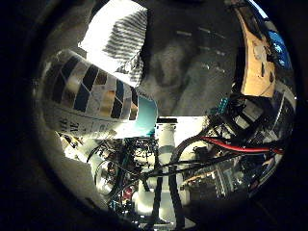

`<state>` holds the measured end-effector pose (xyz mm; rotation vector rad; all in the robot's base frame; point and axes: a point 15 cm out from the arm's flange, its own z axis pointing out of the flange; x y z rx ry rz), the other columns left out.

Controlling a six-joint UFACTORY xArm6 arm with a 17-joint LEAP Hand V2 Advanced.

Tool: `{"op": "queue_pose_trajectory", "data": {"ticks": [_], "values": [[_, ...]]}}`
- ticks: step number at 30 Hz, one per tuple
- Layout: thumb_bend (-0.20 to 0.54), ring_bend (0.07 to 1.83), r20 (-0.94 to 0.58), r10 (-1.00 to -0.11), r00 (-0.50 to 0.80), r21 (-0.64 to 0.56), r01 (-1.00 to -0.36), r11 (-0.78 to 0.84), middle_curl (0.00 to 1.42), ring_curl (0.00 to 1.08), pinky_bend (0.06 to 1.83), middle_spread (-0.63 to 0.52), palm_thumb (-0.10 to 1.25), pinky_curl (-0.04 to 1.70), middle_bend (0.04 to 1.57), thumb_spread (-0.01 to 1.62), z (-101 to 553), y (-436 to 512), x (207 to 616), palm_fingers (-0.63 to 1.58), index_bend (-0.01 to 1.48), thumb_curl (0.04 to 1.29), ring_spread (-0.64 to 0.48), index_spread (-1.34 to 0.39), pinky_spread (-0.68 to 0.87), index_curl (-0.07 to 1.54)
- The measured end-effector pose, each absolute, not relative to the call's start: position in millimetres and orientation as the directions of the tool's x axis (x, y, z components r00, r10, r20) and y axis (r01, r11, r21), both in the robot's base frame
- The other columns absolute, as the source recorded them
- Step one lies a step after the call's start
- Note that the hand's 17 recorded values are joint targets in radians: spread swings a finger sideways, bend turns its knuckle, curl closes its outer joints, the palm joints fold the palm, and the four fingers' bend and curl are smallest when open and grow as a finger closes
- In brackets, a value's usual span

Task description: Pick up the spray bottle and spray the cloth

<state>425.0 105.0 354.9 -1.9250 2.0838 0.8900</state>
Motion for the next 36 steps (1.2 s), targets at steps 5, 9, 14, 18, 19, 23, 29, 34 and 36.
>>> {"op": "queue_pose_trajectory", "data": {"ticks": [5, 9, 14, 18, 19, 23, 29, 34, 36], "values": [[-0.014, 1.34, -0.499, -0.849, -0.175, 0.334, -0.943, -0.002, 0.86, 0.89, 1.03, -0.17, 1.03, 1.54, 1.3, 1.01, 336, 104, 434, 1.1, 1.15, 0.73, -0.25, -0.26, -0.16, 0.82], [-0.013, 1.34, -0.496, -0.849, -0.185, 0.338, -0.941, 0.007, 0.86, 0.89, 1.03, -0.17, 1.03, 1.54, 1.3, 1.02, 333, 101, 437, 1.09, 1.14, 0.72, -0.25, -0.26, -0.16, 0.82], [-0.013, 1.34, -0.5, -0.847, -0.181, 0.325, -0.946, 0.01, 0.87, 0.89, 1.03, -0.18, 1.03, 1.54, 1.3, 1.02, 340, 97, 440, 1.09, 1.14, 0.72, -0.25, -0.26, -0.16, 0.82], [-0.014, 1.34, -0.506, -0.847, -0.162, 0.282, -0.959, 0.016, 0.87, 0.89, 1.03, -0.18, 1.02, 1.54, 1.3, 1.03, 363, 89, 448, 1.09, 1.14, 0.72, -0.25, -0.26, -0.16, 0.83], [-0.014, 1.34, -0.507, -0.848, -0.155, 0.279, -0.96, 0.009, 0.87, 0.89, 1.03, -0.18, 1.02, 1.54, 1.3, 1.03, 369, 89, 446, 1.09, 1.14, 0.71, -0.25, -0.26, -0.16, 0.83], [-0.013, 1.34, -0.51, -0.847, -0.148, 0.283, -0.959, -0.003, 0.87, 0.89, 1.04, -0.18, 1.02, 1.54, 1.29, 1.04, 374, 90, 441, 1.09, 1.13, 0.71, -0.24, -0.26, -0.16, 0.83], [-0.013, 1.34, -0.507, -0.852, -0.133, 0.289, -0.957, -0.022, 0.87, 0.89, 1.04, -0.18, 1.02, 1.54, 1.29, 1.04, 367, 101, 443, 1.09, 1.13, 0.71, -0.24, -0.26, -0.16, 0.83], [-0.012, 1.34, -0.503, -0.854, -0.13, 0.314, -0.949, -0.041, 0.87, 0.89, 1.03, -0.18, 1.03, 1.54, 1.29, 1.04, 350, 110, 444, 1.09, 1.13, 0.7, -0.24, -0.26, -0.15, 0.84], [-0.013, 1.34, -0.503, -0.854, -0.131, 0.319, -0.947, -0.043, 0.87, 0.89, 1.03, -0.18, 1.03, 1.54, 1.29, 1.04, 346, 112, 445, 1.09, 1.13, 0.7, -0.24, -0.26, -0.15, 0.84]]}}
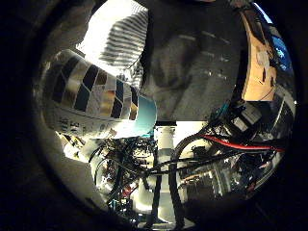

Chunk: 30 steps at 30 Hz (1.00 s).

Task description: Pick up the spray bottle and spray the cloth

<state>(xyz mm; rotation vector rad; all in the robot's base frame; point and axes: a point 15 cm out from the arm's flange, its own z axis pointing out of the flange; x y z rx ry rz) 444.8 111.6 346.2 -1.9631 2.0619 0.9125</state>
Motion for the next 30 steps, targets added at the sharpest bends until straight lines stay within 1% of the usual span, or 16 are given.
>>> {"op": "queue_pose_trajectory", "data": {"ticks": [8, 15, 18, 22, 24, 27, 30], "values": [[-0.012, 1.34, -0.536, -0.838, -0.106, 0.291, -0.955, -0.065, 0.87, 0.89, 1.04, -0.18, 1.02, 1.54, 1.29, 1.06, 359, 126, 444, 1.09, 1.12, 0.7, -0.25, -0.26, -0.15, 0.84], [-0.012, 1.34, -0.637, -0.771, -0.027, 0.185, -0.976, -0.118, 0.87, 0.89, 1.04, -0.18, 1.04, 1.54, 1.29, 1.07, 409, 160, 435, 1.09, 1.12, 0.7, -0.25, -0.26, -0.15, 0.84], [-0.012, 1.34, -0.695, -0.719, 0.01, 0.138, -0.98, -0.147, 0.87, 0.89, 1.04, -0.18, 1.04, 1.54, 1.28, 1.06, 431, 180, 428, 1.09, 1.12, 0.7, -0.25, -0.26, -0.15, 0.84], [-0.014, 1.34, -0.762, -0.641, 0.093, 0.004, -0.989, -0.147, 0.87, 0.89, 1.04, -0.18, 1.03, 1.54, 1.28, 1.04, 462, 208, 427, 1.09, 1.12, 0.7, -0.25, -0.26, -0.15, 0.84], [-0.012, 1.33, -0.788, -0.603, 0.126, -0.035, -0.986, -0.16, 0.87, 0.89, 1.04, -0.18, 1.04, 1.54, 1.28, 1.04, 473, 221, 426, 1.09, 1.12, 0.71, -0.25, -0.26, -0.15, 0.84], [-0.013, 1.33, -0.832, -0.526, 0.178, -0.097, -0.979, -0.179, 0.87, 0.89, 1.04, -0.18, 1.04, 1.54, 1.28, 1.04, 491, 243, 424, 1.09, 1.12, 0.71, -0.25, -0.26, -0.15, 0.84], [-0.015, 1.33, -0.877, -0.424, 0.227, -0.158, -0.969, -0.191, 0.87, 0.89, 1.04, -0.18, 1.03, 1.54, 1.28, 1.03, 507, 264, 421, 1.09, 1.12, 0.72, -0.25, -0.26, -0.15, 0.84]]}}
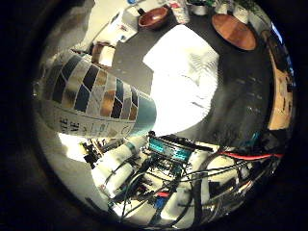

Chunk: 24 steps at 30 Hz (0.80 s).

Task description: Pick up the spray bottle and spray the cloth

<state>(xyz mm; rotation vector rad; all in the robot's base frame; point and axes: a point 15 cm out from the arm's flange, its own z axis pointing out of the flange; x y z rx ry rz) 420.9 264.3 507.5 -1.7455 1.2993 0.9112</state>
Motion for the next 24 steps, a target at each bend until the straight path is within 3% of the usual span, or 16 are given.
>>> {"op": "queue_pose_trajectory", "data": {"ticks": [3, 11, 24], "values": [[-0.013, 1.34, -0.897, -0.342, 0.28, -0.232, -0.957, -0.177, 0.87, 0.89, 1.03, -0.18, 1.03, 1.54, 1.28, 1.02, 517, 285, 421, 1.09, 1.12, 0.72, -0.25, -0.27, -0.15, 0.85], [-0.014, 1.34, -0.895, -0.252, 0.369, -0.334, -0.927, -0.171, 0.87, 0.89, 1.02, -0.18, 1.03, 1.56, 1.28, 1.01, 492, 325, 420, 1.09, 1.12, 0.73, -0.25, -0.27, -0.15, 0.85], [-0.014, 1.33, -0.888, -0.268, 0.373, -0.329, -0.924, -0.198, 0.88, 0.89, 1.01, -0.16, 1.02, 1.57, 1.29, 0.98, 397, 381, 441, 1.09, 1.12, 0.76, -0.25, -0.26, -0.15, 0.85]]}}
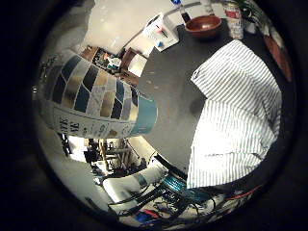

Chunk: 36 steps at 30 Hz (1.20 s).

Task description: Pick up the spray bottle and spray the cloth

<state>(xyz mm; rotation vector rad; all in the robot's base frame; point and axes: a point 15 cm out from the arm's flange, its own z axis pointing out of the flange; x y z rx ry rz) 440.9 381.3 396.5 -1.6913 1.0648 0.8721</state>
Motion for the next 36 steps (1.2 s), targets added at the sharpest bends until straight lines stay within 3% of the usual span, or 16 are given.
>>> {"op": "queue_pose_trajectory", "data": {"ticks": [9, 16, 25, 36], "values": [[-0.014, 1.33, -0.885, -0.284, 0.369, -0.311, -0.922, -0.229, 0.88, 0.89, 1.01, -0.16, 1.02, 1.57, 1.29, 0.97, 354, 413, 477, 1.09, 1.12, 0.77, -0.25, -0.25, -0.15, 0.85], [-0.014, 1.33, -0.889, -0.285, 0.359, -0.279, -0.917, -0.286, 0.88, 0.89, 1.02, -0.16, 1.02, 1.57, 1.29, 0.97, 321, 440, 464, 1.09, 1.12, 0.77, -0.25, -0.25, -0.15, 0.85], [-0.015, 1.32, -0.86, -0.297, 0.415, -0.317, -0.89, -0.327, 0.89, 0.9, 1.01, -0.17, 1.01, 1.54, 1.28, 0.98, 309, 459, 492, 1.08, 1.13, 0.77, -0.25, -0.26, -0.15, 0.86], [-0.015, 1.31, -0.864, -0.32, 0.389, -0.272, -0.895, -0.353, 0.9, 0.91, 1.03, -0.17, 1.0, 1.5, 1.27, 0.98, 276, 468, 489, 1.08, 1.12, 0.77, -0.26, -0.26, -0.17, 0.87]]}}
